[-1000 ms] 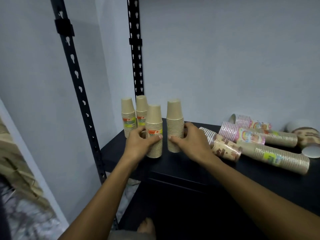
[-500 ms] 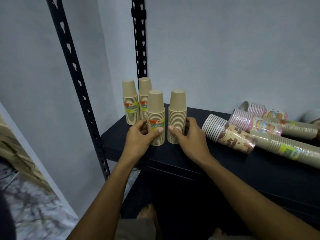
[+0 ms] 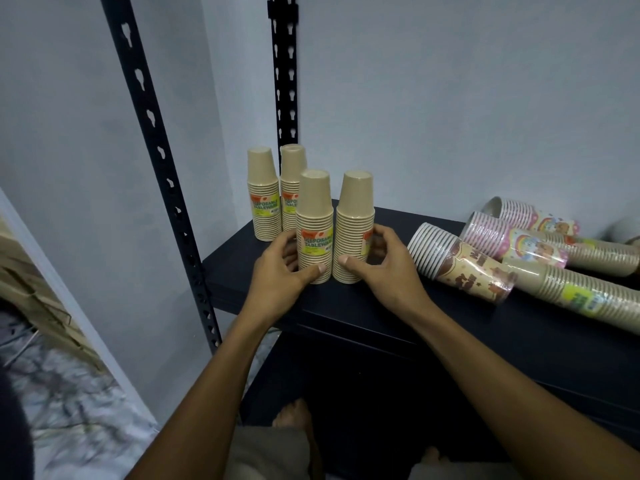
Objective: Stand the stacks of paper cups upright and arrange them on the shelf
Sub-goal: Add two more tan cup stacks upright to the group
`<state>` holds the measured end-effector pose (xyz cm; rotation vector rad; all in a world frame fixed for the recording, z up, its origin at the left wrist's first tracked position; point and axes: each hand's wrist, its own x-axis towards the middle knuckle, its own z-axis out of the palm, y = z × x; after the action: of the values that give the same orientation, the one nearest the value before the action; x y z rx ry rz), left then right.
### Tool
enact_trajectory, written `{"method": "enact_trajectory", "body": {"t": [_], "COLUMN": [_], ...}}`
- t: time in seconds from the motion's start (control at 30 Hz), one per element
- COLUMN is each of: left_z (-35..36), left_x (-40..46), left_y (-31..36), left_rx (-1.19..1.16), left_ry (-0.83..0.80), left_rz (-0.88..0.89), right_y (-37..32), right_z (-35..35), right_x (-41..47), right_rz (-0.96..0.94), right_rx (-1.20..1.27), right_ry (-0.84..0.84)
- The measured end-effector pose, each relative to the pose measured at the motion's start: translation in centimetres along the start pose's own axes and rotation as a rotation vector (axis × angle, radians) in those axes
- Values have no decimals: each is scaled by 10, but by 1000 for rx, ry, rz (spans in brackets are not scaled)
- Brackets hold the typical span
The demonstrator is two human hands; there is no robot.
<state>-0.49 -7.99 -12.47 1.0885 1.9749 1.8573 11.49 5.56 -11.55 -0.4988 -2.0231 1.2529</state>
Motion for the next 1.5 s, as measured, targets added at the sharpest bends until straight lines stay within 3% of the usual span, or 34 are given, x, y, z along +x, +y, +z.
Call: {"method": "enact_trajectory", "body": {"t": [0.13,0.33,0.5,1.0,1.5], "left_z": [0,1,3,3,-3], "left_x": [0,-1,-3,-6,-8], "left_y": [-1,-1,1,1,5], "left_rx": [-9,2,32,49,114], "left_ry": [8,3,28,67,106], "left_rz": [-3,8,23,-20,-16], "right_y": [0,1,0,1,-2], "right_z": [-4,-1,-3,0,0], "right_x": [-1,-2,-2,-2,-3], "right_rz": [-1,-13,-6,-10,-8], "right_rx": [56,-11,33,3,-11], "right_ry": [-97,-17,-59,25,-28]}}
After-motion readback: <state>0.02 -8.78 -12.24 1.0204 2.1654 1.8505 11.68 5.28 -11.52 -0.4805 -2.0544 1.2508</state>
